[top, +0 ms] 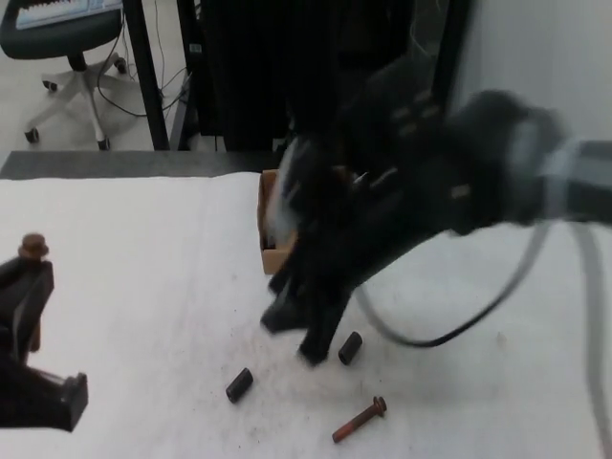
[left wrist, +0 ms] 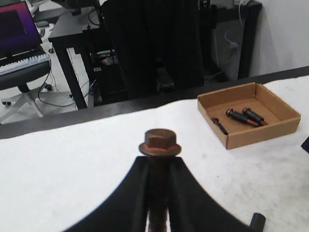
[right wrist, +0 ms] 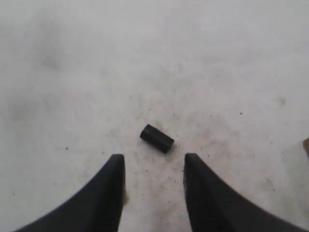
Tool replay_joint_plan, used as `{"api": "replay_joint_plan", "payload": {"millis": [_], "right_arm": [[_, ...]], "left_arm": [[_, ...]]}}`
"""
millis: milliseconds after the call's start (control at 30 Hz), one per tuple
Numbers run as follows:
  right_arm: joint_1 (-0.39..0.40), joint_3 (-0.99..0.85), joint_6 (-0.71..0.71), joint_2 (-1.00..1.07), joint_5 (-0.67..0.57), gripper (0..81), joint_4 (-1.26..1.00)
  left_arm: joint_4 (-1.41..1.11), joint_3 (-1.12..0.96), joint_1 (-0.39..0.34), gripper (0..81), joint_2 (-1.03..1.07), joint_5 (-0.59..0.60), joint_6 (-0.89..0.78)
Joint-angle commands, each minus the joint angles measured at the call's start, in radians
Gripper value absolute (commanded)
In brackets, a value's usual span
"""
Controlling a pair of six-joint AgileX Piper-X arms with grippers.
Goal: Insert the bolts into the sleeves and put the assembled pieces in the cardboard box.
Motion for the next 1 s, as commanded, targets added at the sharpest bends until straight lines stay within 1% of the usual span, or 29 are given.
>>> {"api": "replay_joint_plan", "payload": {"millis": [0, 200, 400, 567, 733, 867, 967], "right_arm": [[0.06, -0.069, -0.137, 0.116, 0.139, 38.4, 0.066], [0.12, -0.134, -0.214, 0.258, 0.167, 38.4, 0.037], [0.151, -0.202, -0.284, 0.314, 0.209, 38.4, 0.029], [0.153, -0.219, -0.313, 0.33, 0.238, 38.4, 0.016], [0.144, -0.219, -0.313, 0.33, 0.238, 38.4, 0.019], [0.138, -0.219, -0.358, 0.334, 0.238, 38.4, 0.027], [0.131, -0.219, -0.358, 0.351, 0.243, 38.4, 0.037]], "left_arm": [[0.012, -0.003, 0.002, 0.2, -0.004, -0.007, 0.001], [0.018, -0.003, 0.002, 0.2, -0.004, -0.007, 0.039], [0.019, -0.003, 0.002, 0.2, -0.004, -0.007, 0.045], [0.029, -0.003, 0.002, 0.2, -0.004, -0.007, 0.045], [0.049, -0.003, 0.002, 0.2, -0.004, 0.006, 0.045], [0.049, -0.003, 0.002, 0.2, -0.004, 0.017, 0.045], [0.049, -0.003, 0.002, 0.2, -0.004, 0.017, 0.045]]}}
